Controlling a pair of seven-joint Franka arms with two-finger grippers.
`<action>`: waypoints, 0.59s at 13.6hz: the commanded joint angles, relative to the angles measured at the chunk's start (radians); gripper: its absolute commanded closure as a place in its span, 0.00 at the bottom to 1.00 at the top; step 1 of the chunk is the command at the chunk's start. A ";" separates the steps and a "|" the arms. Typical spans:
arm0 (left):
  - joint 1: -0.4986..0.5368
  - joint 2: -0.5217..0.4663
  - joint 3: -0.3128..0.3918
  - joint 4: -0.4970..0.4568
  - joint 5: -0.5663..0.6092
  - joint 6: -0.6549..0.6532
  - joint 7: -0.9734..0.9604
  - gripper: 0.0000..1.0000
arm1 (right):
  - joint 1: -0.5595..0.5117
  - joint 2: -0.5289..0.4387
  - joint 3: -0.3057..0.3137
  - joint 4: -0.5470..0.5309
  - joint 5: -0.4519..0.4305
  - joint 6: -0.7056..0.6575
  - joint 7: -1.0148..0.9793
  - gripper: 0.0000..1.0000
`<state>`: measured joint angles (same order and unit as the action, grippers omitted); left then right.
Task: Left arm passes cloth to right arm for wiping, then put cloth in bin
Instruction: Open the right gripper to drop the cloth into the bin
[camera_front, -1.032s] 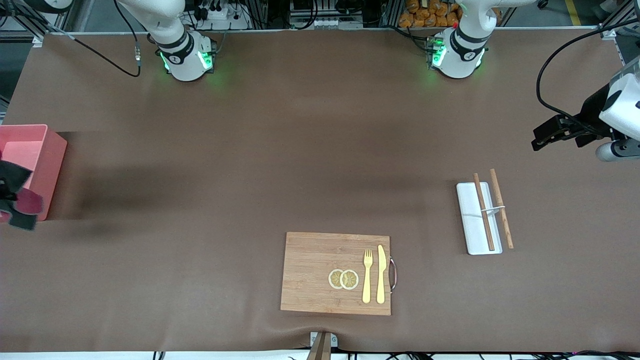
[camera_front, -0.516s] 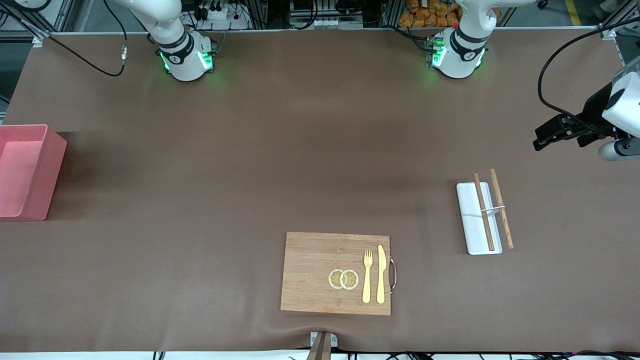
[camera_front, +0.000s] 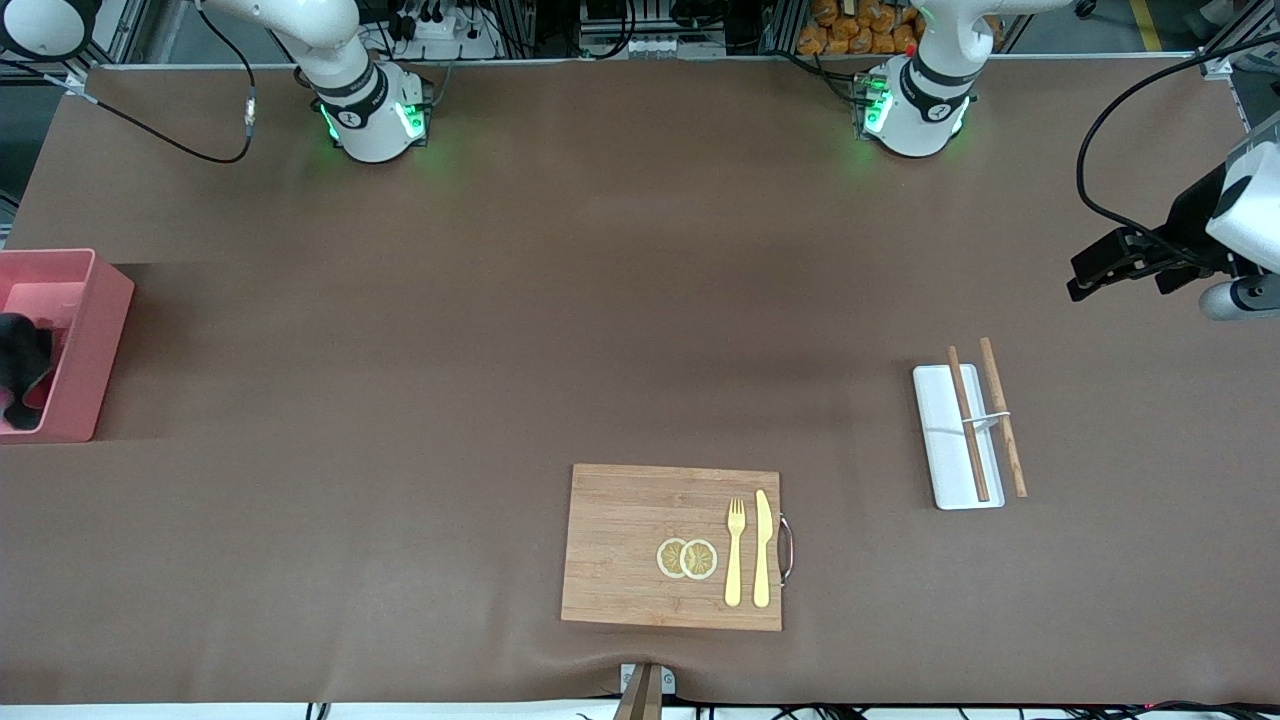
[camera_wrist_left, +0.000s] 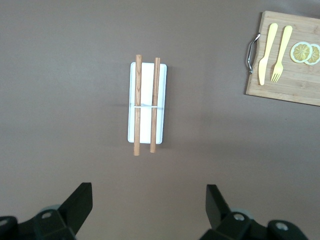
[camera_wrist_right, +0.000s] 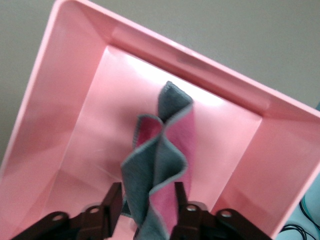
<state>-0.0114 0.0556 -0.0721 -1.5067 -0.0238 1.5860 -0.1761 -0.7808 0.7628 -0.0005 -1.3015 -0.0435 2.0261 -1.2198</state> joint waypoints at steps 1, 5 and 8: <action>0.004 -0.022 0.000 -0.006 -0.015 0.002 0.001 0.00 | -0.002 -0.046 0.023 0.011 0.017 -0.119 0.006 0.00; 0.005 -0.020 0.002 -0.006 -0.015 0.002 0.001 0.00 | 0.075 -0.152 0.027 0.016 0.016 -0.287 0.161 0.00; 0.007 -0.020 0.009 -0.006 -0.013 -0.006 0.004 0.00 | 0.182 -0.230 0.023 0.011 0.007 -0.423 0.329 0.00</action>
<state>-0.0097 0.0549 -0.0695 -1.5047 -0.0238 1.5858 -0.1761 -0.6620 0.5940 0.0306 -1.2614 -0.0378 1.6630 -0.9960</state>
